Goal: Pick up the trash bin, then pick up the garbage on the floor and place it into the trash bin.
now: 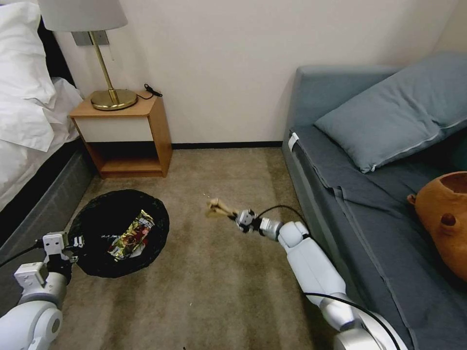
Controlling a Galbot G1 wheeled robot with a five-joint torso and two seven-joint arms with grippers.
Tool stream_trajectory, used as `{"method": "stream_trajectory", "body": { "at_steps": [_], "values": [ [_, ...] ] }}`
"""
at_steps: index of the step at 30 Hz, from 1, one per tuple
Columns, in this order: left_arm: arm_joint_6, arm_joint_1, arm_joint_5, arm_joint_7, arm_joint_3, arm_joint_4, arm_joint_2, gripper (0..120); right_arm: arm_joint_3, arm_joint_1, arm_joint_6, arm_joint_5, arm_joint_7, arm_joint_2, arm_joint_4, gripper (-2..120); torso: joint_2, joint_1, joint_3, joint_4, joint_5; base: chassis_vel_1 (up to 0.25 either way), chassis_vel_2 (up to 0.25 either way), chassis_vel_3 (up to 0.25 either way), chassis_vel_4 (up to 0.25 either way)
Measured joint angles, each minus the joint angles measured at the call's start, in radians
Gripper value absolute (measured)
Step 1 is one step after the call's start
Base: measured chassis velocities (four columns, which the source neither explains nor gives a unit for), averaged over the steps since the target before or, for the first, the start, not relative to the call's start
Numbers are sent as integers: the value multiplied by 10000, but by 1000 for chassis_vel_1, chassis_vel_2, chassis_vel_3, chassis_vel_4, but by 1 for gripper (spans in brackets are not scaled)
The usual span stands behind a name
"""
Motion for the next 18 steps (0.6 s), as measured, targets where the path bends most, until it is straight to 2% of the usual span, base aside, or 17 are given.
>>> {"method": "stream_trajectory", "body": {
  "at_steps": [1, 3, 4, 5, 6, 7, 9, 13, 18],
  "values": [
    [0, 5, 58, -3, 62, -52, -27, 3, -505, -162, -445, 642, 35, -264, 1044, 0, 0, 0, 0, 1, 1, 0, 0, 0, 0],
    [0, 6, 76, -9, 84, -65, -35, 3, -662, -218, -570, 829, 52, -341, 1442, 0, 0, 0, 0, 0, 0, 0, 0, 0, 0],
    [0, 6, 122, -22, 167, -114, -55, 3, -1063, -359, -911, 1212, 79, -505, 2444, 0, 0, 0, -1, 1, 0, 0, 0, 0, 0],
    [0, 6, 122, -22, 167, -114, -55, 3, -1063, -359, -911, 1212, 79, -505, 2444, 0, 0, 0, -1, 1, 0, 0, 0, 0, 0],
    [2, -6, 178, -51, 266, -144, -67, 3, -1471, -497, -1261, 1670, 124, -650, 3322, 0, 0, 0, -1, 1, 0, 0, 0, 0, 0],
    [2, -6, 178, -51, 266, -144, -67, 3, -1471, -497, -1261, 1670, 124, -650, 3322, 0, 0, 0, -1, 1, 0, 0, 0, 0, 0],
    [24, -73, 336, -138, 484, -168, -140, 3, -2166, -663, -1725, 2562, 172, -770, 4468, 0, 0, -1, -1, 1, 0, 0, 0, 0, 0],
    [74, -194, 498, -207, 742, -197, -262, 3, -2898, -954, -2024, 3356, 302, -678, 5067, 0, 0, -1, -1, 1, -1, 0, 0, 0, 0],
    [193, -336, 600, -372, 1004, -305, -323, 3, -3614, -1125, -1780, 3601, 355, -339, 4650, 0, 0, 0, 0, 1, -1, 0, 0, 0, 0]
  ]
}}
